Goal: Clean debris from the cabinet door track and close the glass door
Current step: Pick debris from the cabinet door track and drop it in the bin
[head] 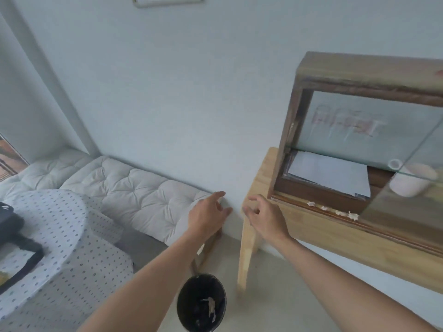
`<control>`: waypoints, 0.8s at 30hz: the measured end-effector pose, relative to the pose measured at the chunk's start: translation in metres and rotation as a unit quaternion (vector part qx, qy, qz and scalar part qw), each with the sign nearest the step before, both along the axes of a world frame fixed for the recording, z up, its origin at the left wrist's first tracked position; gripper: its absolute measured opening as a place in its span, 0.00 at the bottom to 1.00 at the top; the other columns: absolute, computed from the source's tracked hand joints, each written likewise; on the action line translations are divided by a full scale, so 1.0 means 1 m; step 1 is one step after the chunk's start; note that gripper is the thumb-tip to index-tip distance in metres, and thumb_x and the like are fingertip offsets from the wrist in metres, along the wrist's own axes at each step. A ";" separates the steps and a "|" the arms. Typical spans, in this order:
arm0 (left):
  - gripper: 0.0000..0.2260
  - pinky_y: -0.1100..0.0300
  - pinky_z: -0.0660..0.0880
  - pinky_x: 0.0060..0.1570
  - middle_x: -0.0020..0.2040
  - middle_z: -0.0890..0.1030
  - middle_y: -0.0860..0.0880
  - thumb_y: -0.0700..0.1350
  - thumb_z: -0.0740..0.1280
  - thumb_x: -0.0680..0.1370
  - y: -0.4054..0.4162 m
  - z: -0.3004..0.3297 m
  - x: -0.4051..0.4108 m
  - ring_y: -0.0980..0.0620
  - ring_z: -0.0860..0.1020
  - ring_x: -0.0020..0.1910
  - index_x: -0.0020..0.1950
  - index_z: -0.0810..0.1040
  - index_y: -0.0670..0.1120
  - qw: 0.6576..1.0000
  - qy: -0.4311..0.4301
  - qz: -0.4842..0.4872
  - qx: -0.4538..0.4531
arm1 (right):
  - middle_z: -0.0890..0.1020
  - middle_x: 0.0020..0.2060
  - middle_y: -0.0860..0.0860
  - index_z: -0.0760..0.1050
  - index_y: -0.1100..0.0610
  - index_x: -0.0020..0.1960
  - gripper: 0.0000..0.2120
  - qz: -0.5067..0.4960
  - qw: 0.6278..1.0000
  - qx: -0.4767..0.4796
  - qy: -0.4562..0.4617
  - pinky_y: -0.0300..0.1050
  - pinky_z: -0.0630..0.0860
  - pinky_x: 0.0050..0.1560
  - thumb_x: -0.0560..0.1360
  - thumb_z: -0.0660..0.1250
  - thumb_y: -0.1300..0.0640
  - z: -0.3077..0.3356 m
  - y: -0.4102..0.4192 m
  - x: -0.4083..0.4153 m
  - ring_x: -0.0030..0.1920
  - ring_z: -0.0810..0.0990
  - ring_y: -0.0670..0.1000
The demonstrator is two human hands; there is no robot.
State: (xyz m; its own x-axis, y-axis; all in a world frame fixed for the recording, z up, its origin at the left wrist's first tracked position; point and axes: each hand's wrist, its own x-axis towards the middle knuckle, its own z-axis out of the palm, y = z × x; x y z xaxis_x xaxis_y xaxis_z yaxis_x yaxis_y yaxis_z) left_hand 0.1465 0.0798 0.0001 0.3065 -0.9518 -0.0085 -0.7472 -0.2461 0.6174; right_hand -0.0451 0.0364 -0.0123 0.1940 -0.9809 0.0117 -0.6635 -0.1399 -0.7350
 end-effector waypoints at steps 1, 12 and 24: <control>0.25 0.51 0.78 0.59 0.47 0.84 0.61 0.60 0.71 0.78 -0.007 0.007 -0.007 0.52 0.82 0.57 0.76 0.74 0.61 1.000 -0.003 -0.007 -0.006 | 0.84 0.35 0.46 0.79 0.44 0.68 0.18 -0.012 1.000 -0.003 -0.005 0.51 0.81 0.51 0.80 0.69 0.42 0.005 -0.002 -0.008 0.48 0.86 0.54; 0.25 0.52 0.79 0.53 0.45 0.82 0.61 0.61 0.71 0.79 -0.055 0.024 -0.099 0.50 0.83 0.57 0.76 0.74 0.60 0.994 -0.010 -0.112 -0.015 | 0.90 0.53 0.52 0.80 0.47 0.70 0.19 -0.134 0.991 -0.021 -0.008 0.54 0.82 0.57 0.81 0.71 0.45 0.025 -0.019 -0.117 0.57 0.87 0.57; 0.24 0.53 0.78 0.51 0.48 0.86 0.56 0.60 0.72 0.78 -0.093 0.006 -0.188 0.47 0.83 0.58 0.75 0.76 0.63 0.983 -0.044 -0.176 0.005 | 0.90 0.57 0.55 0.78 0.50 0.75 0.22 -0.193 0.981 0.006 -0.011 0.54 0.81 0.63 0.82 0.70 0.44 -0.002 -0.031 -0.196 0.64 0.86 0.58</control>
